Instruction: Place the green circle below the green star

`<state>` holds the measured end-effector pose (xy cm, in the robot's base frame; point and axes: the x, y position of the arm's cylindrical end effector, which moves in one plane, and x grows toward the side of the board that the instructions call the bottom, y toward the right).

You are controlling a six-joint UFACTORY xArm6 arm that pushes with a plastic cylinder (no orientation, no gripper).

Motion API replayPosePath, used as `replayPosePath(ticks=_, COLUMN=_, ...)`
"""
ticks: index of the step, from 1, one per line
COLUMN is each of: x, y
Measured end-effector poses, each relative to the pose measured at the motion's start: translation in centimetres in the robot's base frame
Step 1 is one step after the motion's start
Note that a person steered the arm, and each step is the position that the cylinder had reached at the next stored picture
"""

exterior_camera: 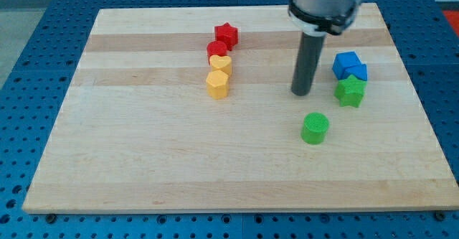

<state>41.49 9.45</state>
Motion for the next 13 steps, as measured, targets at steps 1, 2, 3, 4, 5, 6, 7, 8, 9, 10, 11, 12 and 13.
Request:
replayPosePath(ticks=1, x=2.0, y=0.2)
replayPosePath(ticks=2, x=6.3, y=6.9)
replayPosePath(ticks=3, x=9.0, y=12.1)
replayPosePath(ticks=4, x=7.9, y=18.8)
replayPosePath(ticks=5, x=2.4, y=21.6)
replayPosePath(ticks=6, x=-1.9, y=20.7)
replayPosePath(ticks=7, x=-3.4, y=17.9)
replayPosePath(ticks=8, x=-2.4, y=17.6)
replayPosePath(ticks=9, x=-1.1, y=16.6)
replayPosePath(ticks=10, x=-1.1, y=16.5)
replayPosePath(ticks=11, x=-1.1, y=15.5)
replayPosePath(ticks=12, x=-1.1, y=14.6)
replayPosePath(ticks=13, x=-1.1, y=13.0)
